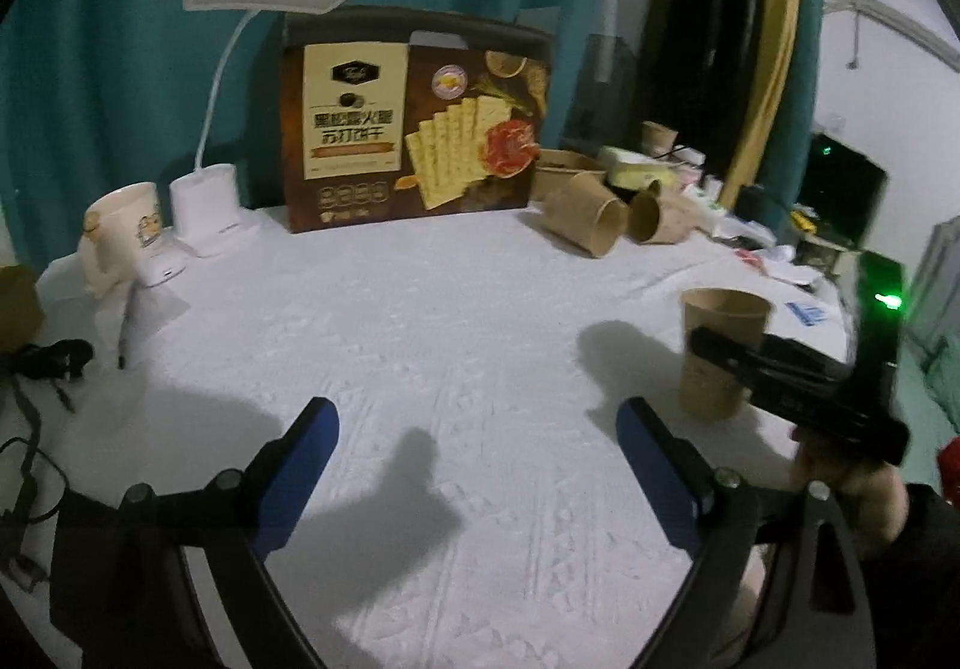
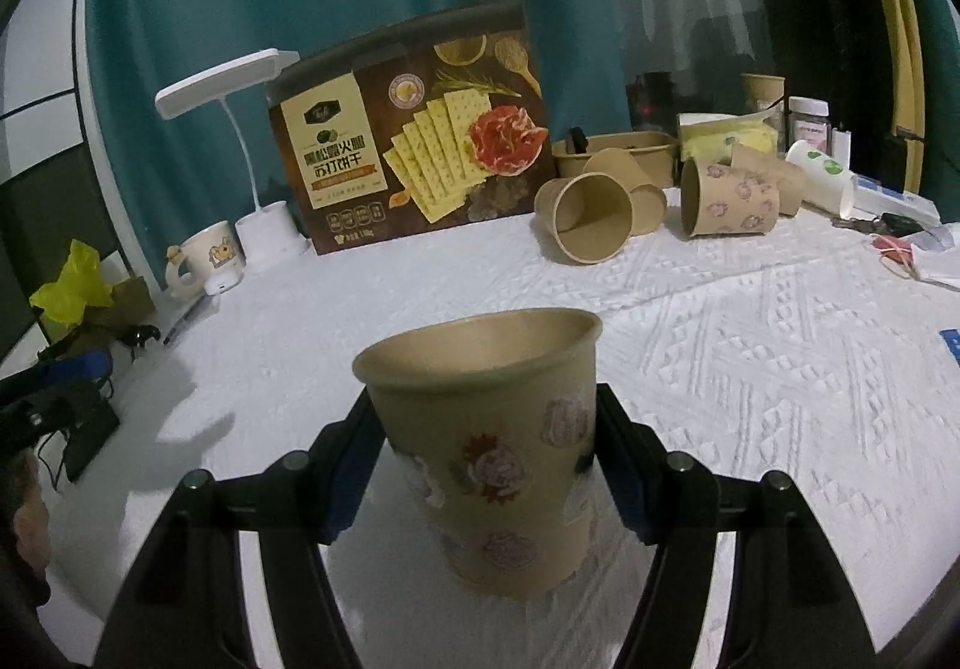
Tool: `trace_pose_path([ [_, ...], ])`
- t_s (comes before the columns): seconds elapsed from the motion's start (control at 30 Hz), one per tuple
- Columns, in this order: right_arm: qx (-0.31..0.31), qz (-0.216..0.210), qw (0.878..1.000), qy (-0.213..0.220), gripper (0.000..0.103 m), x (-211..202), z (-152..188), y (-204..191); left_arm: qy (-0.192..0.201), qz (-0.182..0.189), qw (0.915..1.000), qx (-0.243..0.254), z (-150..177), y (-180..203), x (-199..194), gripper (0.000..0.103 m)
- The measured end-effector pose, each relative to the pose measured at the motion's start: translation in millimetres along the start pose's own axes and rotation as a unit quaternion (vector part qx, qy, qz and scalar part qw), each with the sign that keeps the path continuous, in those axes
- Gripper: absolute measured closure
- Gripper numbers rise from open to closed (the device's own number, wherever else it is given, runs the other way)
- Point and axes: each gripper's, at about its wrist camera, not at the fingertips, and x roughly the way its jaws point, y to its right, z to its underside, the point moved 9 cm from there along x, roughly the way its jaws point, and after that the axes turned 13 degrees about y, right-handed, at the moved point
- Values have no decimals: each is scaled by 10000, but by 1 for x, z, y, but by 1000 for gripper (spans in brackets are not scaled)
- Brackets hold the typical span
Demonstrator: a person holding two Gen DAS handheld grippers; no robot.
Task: Flip cup upright
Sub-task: 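Turn the held cup mouth-up with the right tool, then lower the cup onto the tablecloth and open the right tool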
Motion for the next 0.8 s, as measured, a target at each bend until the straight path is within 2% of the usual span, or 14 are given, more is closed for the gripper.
trace_pose_path([
  [0.13,-75,72,9999,-53,39,-7,10,2,-74,-86,9999,119,5,5,4,9],
  [0.57,-273,298,9985,-357,38,-31,34,-1,-452,164,9987,163,20,27,6,9],
  [0.73,-149,408,9978,-505,38,-48,45,-2,-480,139,9985,228,22,31,2,9],
  [0.8,-74,467,9975,-534,38,-57,49,-1,-535,240,9979,264,24,37,1,9],
])
